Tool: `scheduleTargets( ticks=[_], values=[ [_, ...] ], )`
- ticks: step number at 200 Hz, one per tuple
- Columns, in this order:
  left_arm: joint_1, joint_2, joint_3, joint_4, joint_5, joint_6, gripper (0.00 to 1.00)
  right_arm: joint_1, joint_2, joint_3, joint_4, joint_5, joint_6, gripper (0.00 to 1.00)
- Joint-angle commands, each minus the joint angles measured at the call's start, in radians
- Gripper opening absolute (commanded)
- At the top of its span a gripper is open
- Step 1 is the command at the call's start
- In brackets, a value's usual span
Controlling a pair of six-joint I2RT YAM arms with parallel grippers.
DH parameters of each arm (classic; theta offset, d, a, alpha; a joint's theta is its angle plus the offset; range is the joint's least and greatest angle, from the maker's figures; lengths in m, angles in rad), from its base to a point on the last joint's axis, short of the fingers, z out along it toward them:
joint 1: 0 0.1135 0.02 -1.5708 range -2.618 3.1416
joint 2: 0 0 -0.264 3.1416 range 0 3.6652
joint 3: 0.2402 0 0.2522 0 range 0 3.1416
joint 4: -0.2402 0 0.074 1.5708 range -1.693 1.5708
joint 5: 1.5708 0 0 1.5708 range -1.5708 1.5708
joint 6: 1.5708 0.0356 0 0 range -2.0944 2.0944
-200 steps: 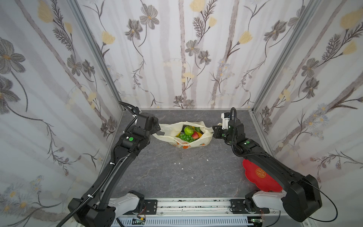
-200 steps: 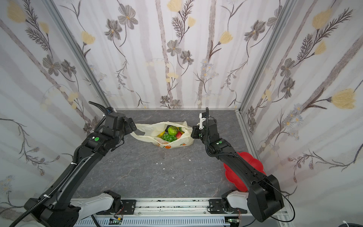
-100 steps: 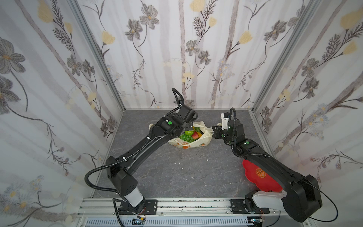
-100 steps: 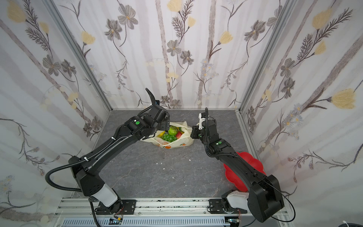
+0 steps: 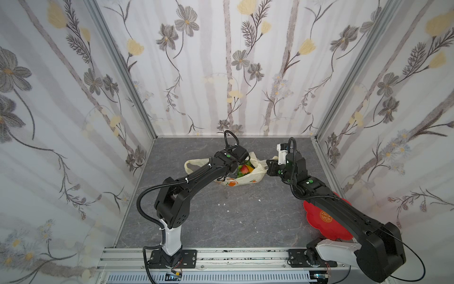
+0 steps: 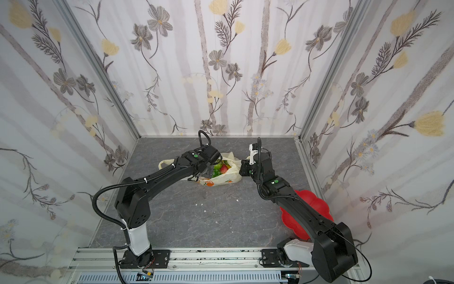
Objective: Take fruits out of the plastic bag
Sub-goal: Spread open the plastic bag at the top-center of the table.
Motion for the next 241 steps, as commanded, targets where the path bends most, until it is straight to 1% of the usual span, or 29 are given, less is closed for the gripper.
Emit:
scheduleTargets(
  ticks=[1, 18, 27, 41, 47, 57, 70, 77, 84, 109, 133, 148, 160, 173, 174, 177, 181, 190, 202, 219, 241],
  values=[
    [0.020, 0.041, -0.008, -0.014, -0.047, -0.026, 0.94, 0.001, -0.009, -0.007, 0.035, 0.027, -0.013, 0.00],
    [0.035, 0.074, -0.005, -0.005, -0.053, -0.028, 0.88, -0.001, -0.012, -0.014, 0.038, 0.036, -0.014, 0.00],
    [0.043, 0.083, -0.010, 0.006, -0.056, -0.033, 0.83, -0.002, -0.015, -0.017, 0.038, 0.043, -0.014, 0.00],
    [0.057, 0.079, -0.028, 0.041, -0.039, -0.030, 0.71, -0.008, -0.017, -0.025, 0.037, 0.062, -0.014, 0.00],
    [0.065, 0.072, -0.035, 0.059, -0.021, -0.027, 0.63, -0.015, -0.017, -0.028, 0.035, 0.063, -0.014, 0.00],
    [0.085, 0.056, -0.048, 0.088, 0.033, -0.021, 0.46, -0.031, -0.017, -0.034, 0.032, 0.062, -0.015, 0.00],
    [0.116, 0.023, -0.076, 0.134, 0.091, -0.019, 0.21, -0.062, -0.022, -0.050, 0.034, 0.062, -0.026, 0.00],
    [0.133, -0.002, -0.097, 0.165, 0.118, -0.019, 0.09, -0.075, -0.023, -0.055, 0.034, 0.062, -0.028, 0.00],
    [0.152, -0.029, -0.116, 0.197, 0.146, -0.024, 0.00, -0.093, -0.024, -0.063, 0.034, 0.060, -0.029, 0.00],
    [0.208, -0.126, -0.198, 0.322, 0.267, -0.051, 0.00, -0.131, -0.002, -0.055, 0.029, 0.028, -0.007, 0.00],
    [0.193, -0.152, -0.206, 0.360, 0.272, -0.060, 0.00, -0.122, 0.014, -0.018, 0.010, 0.007, 0.012, 0.00],
    [0.180, -0.159, -0.210, 0.375, 0.274, -0.065, 0.00, -0.090, 0.000, -0.009, 0.000, 0.059, 0.001, 0.07],
    [0.176, -0.167, -0.219, 0.388, 0.280, -0.068, 0.00, -0.065, -0.011, 0.001, -0.019, 0.089, -0.019, 0.15],
    [0.169, -0.175, -0.224, 0.396, 0.269, -0.070, 0.00, -0.050, -0.020, 0.020, -0.060, 0.108, -0.031, 0.31],
    [0.168, -0.176, -0.224, 0.396, 0.267, -0.070, 0.00, -0.050, -0.020, 0.020, -0.060, 0.108, -0.031, 0.31],
    [0.166, -0.177, -0.224, 0.395, 0.262, -0.068, 0.00, -0.047, -0.024, 0.027, -0.075, 0.116, -0.035, 0.36],
    [0.162, -0.178, -0.224, 0.397, 0.253, -0.067, 0.00, -0.044, -0.030, 0.033, -0.093, 0.129, -0.038, 0.40],
    [0.155, -0.180, -0.224, 0.398, 0.232, -0.068, 0.00, -0.038, -0.047, 0.050, -0.132, 0.164, -0.046, 0.53],
    [0.143, -0.185, -0.223, 0.400, 0.205, -0.068, 0.00, -0.026, -0.075, 0.082, -0.198, 0.220, -0.059, 0.66],
    [0.127, -0.193, -0.222, 0.403, 0.170, -0.071, 0.00, 0.003, -0.116, 0.143, -0.303, 0.336, -0.089, 0.78],
    [0.110, -0.195, -0.221, 0.416, 0.138, -0.072, 0.00, 0.050, -0.139, 0.245, -0.434, 0.466, -0.124, 0.86]
  ],
)
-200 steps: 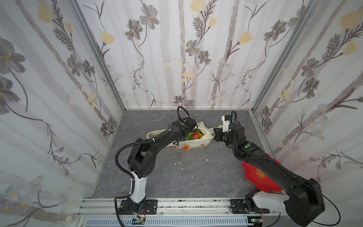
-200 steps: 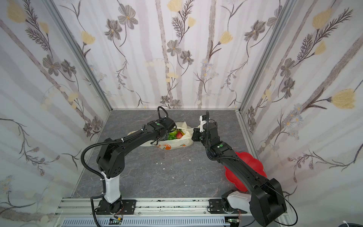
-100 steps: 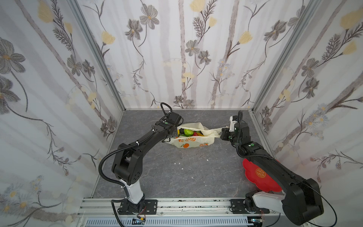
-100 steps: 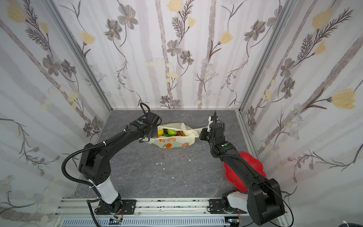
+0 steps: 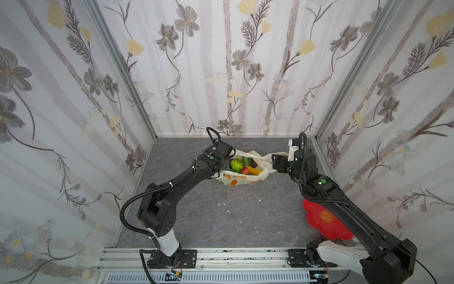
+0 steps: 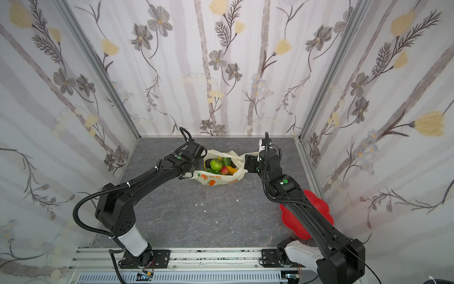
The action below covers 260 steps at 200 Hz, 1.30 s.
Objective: Take fruits out of the plastic bag
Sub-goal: Spread open the plastic bag at the top-center of the table.
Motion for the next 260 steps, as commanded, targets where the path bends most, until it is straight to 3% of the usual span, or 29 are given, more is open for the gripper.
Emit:
scheduleTargets(
  ticks=[1, 46, 84, 131, 193, 226, 260],
  values=[
    [-0.014, -0.011, 0.000, 0.037, -0.074, -0.016, 0.00, 0.038, -0.019, 0.096, -0.182, 0.205, -0.056, 0.86],
    [-0.030, -0.003, -0.002, 0.055, -0.075, -0.016, 0.00, 0.184, 0.075, 0.336, -0.404, 0.366, -0.091, 0.89],
    [-0.033, -0.016, -0.014, 0.068, -0.069, -0.015, 0.00, 0.284, 0.249, 0.414, -0.411, 0.254, -0.122, 0.90],
    [-0.033, -0.056, -0.061, 0.104, -0.041, -0.026, 0.00, 0.281, 0.506, 0.455, -0.435, 0.289, -0.109, 0.92],
    [-0.021, -0.118, -0.164, 0.177, 0.006, -0.049, 0.00, 0.233, 0.652, 0.467, -0.421, 0.313, -0.098, 0.87],
    [0.011, -0.153, -0.224, 0.230, 0.042, -0.076, 0.00, 0.211, 0.693, 0.450, -0.400, 0.301, -0.097, 0.77],
    [0.035, -0.162, -0.253, 0.250, 0.067, -0.080, 0.00, 0.193, 0.679, 0.406, -0.350, 0.294, -0.092, 0.49]
  ],
)
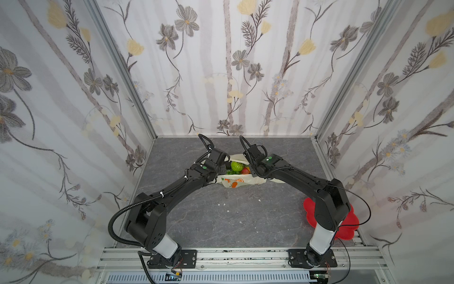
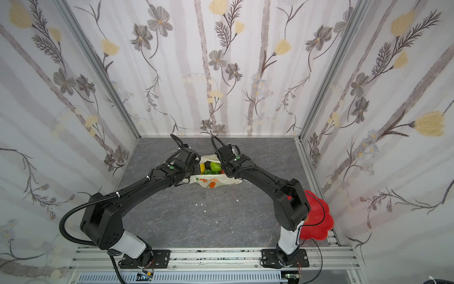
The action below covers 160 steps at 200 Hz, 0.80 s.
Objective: Take fruits out of the plastic bag
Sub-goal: Spread open the plastic bag at the top-center of the table.
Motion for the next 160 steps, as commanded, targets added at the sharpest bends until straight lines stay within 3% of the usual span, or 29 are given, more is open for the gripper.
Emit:
scheduleTargets(
  ticks=[1, 21, 37, 74, 106, 118, 140, 160],
  values=[
    [0.015, -0.013, -0.017, 0.052, 0.022, -0.018, 0.00, -0.011, -0.013, -0.024, 0.066, 0.010, 0.006, 0.49],
    [0.051, -0.026, -0.046, 0.072, 0.050, -0.023, 0.00, -0.053, -0.065, -0.069, 0.121, -0.008, 0.012, 0.29],
    [0.086, -0.042, -0.081, 0.092, 0.061, -0.021, 0.00, -0.120, -0.135, -0.125, 0.205, -0.100, 0.024, 0.17],
    [0.145, -0.032, -0.112, 0.146, 0.143, -0.004, 0.00, -0.273, -0.255, -0.233, 0.441, -0.506, 0.110, 0.10],
    [0.112, 0.027, -0.068, 0.143, 0.150, 0.038, 0.00, -0.278, -0.233, -0.218, 0.493, -0.601, 0.155, 0.05],
    [0.096, 0.028, -0.064, 0.141, 0.136, 0.046, 0.12, -0.275, -0.231, -0.224, 0.505, -0.608, 0.162, 0.04],
    [0.075, 0.002, -0.080, 0.130, 0.080, 0.046, 0.47, -0.275, -0.242, -0.246, 0.519, -0.600, 0.163, 0.03],
    [0.056, -0.015, -0.087, 0.090, 0.013, 0.047, 0.65, -0.278, -0.246, -0.253, 0.523, -0.599, 0.162, 0.02]
  ],
)
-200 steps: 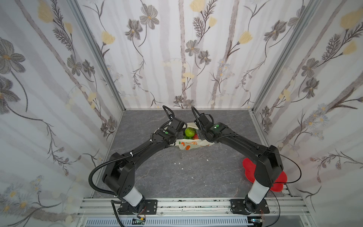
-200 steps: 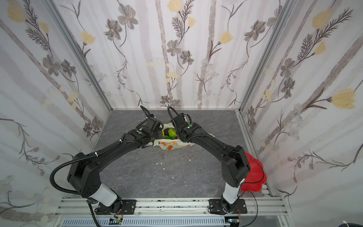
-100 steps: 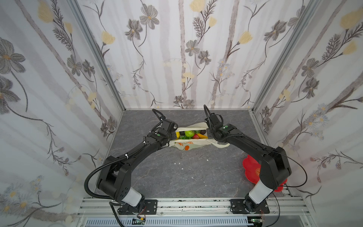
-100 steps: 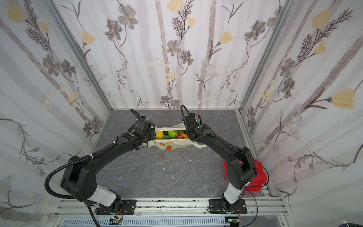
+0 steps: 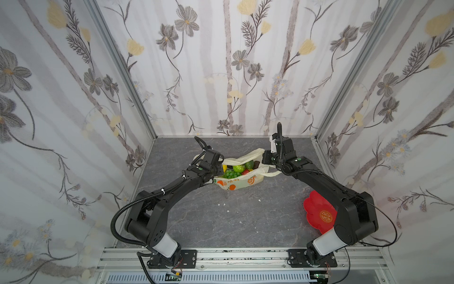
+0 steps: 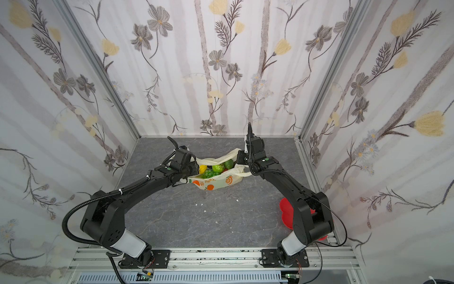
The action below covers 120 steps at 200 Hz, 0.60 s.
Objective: Take fruits out of the plastic bag
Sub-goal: Spread open the plastic bag at the top-center of the table.
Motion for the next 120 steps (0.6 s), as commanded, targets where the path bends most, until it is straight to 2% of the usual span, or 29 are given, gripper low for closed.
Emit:
scheduleTargets(
  ticks=[1, 25, 40, 54, 64, 85, 101, 120],
  values=[
    [-0.019, -0.023, -0.004, -0.034, -0.105, 0.006, 0.66, -0.001, -0.007, -0.008, 0.063, -0.021, 0.018, 0.02],
    [-0.042, -0.021, -0.001, -0.096, -0.178, 0.006, 0.77, -0.004, -0.007, -0.016, 0.070, -0.011, 0.019, 0.00],
    [-0.041, -0.014, -0.011, -0.108, -0.182, 0.000, 0.77, -0.010, -0.007, -0.021, 0.082, -0.008, 0.024, 0.00],
    [-0.040, -0.011, -0.025, -0.109, -0.171, -0.012, 0.72, -0.020, -0.002, -0.023, 0.093, -0.016, 0.031, 0.00],
    [-0.038, -0.016, -0.037, -0.108, -0.170, -0.026, 0.65, -0.029, 0.002, -0.024, 0.101, -0.026, 0.037, 0.00],
    [-0.012, -0.037, -0.080, -0.083, -0.142, -0.055, 0.40, -0.057, 0.021, -0.024, 0.136, -0.043, 0.047, 0.00],
    [-0.004, -0.071, -0.126, -0.030, -0.118, -0.050, 0.31, -0.083, 0.053, -0.014, 0.171, -0.076, 0.064, 0.00],
    [-0.002, -0.091, -0.175, 0.057, -0.036, -0.038, 0.19, -0.089, 0.103, 0.028, 0.202, -0.107, 0.071, 0.00]
  ],
)
